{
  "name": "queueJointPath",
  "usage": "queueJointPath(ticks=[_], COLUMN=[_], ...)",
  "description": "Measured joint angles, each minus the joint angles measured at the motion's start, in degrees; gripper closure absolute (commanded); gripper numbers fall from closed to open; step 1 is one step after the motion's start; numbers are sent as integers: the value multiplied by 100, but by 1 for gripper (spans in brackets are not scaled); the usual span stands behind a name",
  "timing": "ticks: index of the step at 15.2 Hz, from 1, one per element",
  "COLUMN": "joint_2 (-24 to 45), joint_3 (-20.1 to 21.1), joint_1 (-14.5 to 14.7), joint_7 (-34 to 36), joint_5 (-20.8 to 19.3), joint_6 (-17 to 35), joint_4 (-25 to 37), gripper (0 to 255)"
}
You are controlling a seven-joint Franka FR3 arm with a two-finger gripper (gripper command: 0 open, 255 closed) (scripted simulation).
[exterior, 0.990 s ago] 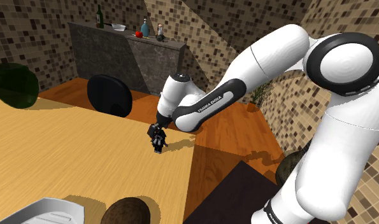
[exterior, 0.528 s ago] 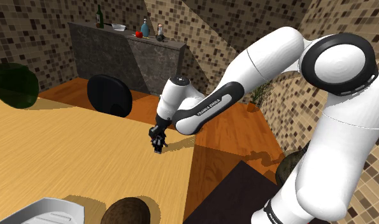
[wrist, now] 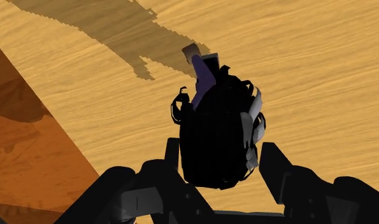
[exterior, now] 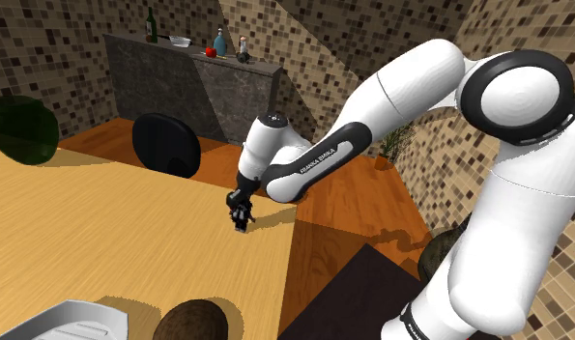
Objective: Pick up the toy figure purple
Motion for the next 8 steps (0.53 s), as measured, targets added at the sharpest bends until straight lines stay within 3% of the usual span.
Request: queueJointPath(ticks=[8], joint_2=[-468], joint_3=[143], joint_1=[-79], joint_7=[-360], joint_5=[422], joint_6=[-526], joint_4=[80], gripper=[255])
